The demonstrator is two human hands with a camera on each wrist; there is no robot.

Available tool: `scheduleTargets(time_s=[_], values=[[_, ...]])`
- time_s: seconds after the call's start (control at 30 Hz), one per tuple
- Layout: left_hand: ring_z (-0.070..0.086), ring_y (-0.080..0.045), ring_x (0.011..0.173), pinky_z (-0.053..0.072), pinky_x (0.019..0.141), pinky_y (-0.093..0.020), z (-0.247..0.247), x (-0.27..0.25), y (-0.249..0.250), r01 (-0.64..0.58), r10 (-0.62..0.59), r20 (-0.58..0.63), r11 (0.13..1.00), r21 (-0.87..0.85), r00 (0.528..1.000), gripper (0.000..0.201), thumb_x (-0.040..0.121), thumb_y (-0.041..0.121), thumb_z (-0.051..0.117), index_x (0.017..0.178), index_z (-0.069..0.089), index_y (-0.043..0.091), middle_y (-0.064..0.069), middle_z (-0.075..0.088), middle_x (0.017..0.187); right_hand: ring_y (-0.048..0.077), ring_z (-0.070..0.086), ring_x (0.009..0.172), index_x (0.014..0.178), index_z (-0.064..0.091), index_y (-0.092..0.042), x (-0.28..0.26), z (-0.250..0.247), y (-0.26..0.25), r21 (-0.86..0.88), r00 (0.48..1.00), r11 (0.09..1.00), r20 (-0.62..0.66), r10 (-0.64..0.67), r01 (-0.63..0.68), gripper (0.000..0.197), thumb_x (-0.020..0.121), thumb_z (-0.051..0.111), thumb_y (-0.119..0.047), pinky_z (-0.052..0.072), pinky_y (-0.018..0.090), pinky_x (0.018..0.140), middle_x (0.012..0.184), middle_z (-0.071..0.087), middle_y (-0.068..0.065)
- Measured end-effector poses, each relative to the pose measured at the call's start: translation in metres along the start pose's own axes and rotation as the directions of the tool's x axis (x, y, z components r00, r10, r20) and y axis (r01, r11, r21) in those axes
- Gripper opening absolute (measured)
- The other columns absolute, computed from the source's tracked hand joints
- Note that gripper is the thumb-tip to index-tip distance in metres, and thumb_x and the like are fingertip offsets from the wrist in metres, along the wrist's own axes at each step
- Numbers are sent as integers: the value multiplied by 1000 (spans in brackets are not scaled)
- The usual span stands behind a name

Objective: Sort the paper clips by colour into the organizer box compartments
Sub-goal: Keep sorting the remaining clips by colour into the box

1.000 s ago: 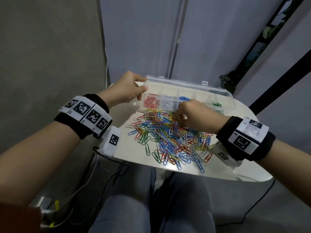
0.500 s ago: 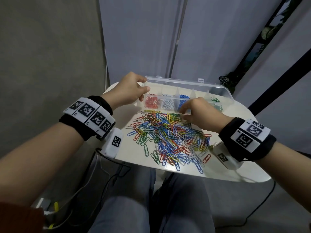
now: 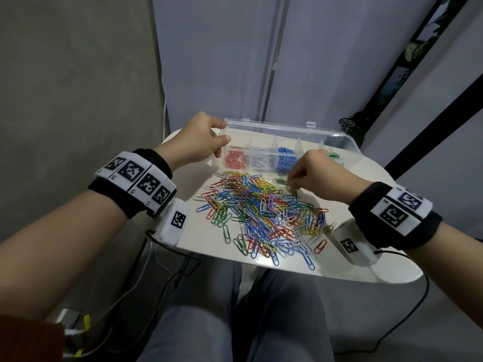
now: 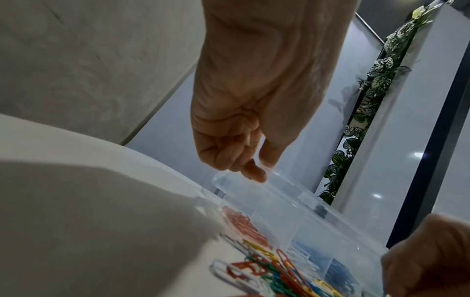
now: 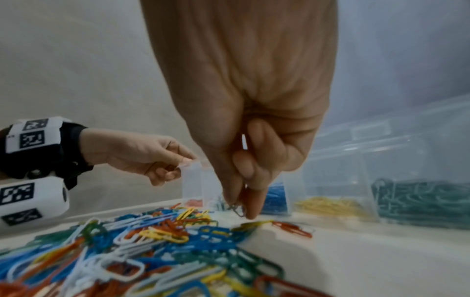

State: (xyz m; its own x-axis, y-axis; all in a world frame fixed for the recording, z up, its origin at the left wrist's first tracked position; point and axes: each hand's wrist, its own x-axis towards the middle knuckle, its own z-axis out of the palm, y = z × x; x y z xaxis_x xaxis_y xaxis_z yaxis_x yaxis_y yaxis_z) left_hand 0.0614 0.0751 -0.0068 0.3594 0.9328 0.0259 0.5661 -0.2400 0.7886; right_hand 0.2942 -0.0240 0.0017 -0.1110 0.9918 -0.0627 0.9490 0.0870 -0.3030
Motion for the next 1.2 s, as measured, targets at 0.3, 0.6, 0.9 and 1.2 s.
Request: scheduleTargets(time_s=[0.3, 0.6, 0.9, 1.2], values=[[43, 1, 36, 34, 48, -25, 0, 2, -1, 7, -7, 4, 1000, -15, 1000, 48, 96, 20, 59, 140, 47, 7, -5, 64, 62, -6, 56, 56, 95, 76, -12, -7, -6, 3, 175, 991, 984, 128, -46, 23, 16, 84, 69, -3, 42, 7, 56, 73, 68, -6], [43, 0, 36, 34, 49, -25, -2, 5, 1, 16, -16, 9, 1000, -15, 1000, 47, 95, 19, 60, 139, 49, 5, -4, 63, 61, 6, 54, 64, 86, 75, -10, -3, 13, -12, -32, 986, 996, 149, -76, 82, 8, 82, 70, -5, 37, 13, 55, 75, 65, -3], [44, 0, 36, 34, 49, -26, -3, 6, 2, 21, -21, 20, 1000, -12, 1000, 47, 95, 16, 59, 139, 48, 4, -4, 63, 62, 2, 53, 50, 78, 72, -7, -5, -16, -4, 482, 988, 869, 146, 47, -112, 4, 82, 73, -5, 42, 15, 50, 63, 68, -3], [45, -2, 39, 35, 50, -25, -3, 6, 1, 21, -21, 18, 1000, -11, 1000, 47, 95, 17, 59, 139, 48, 6, -3, 64, 61, 11, 53, 56, 75, 71, -2, 16, -44, -15, 686, 984, 719, -24, 177, -112, 5, 76, 76, -1, 42, 22, 53, 66, 69, 6]])
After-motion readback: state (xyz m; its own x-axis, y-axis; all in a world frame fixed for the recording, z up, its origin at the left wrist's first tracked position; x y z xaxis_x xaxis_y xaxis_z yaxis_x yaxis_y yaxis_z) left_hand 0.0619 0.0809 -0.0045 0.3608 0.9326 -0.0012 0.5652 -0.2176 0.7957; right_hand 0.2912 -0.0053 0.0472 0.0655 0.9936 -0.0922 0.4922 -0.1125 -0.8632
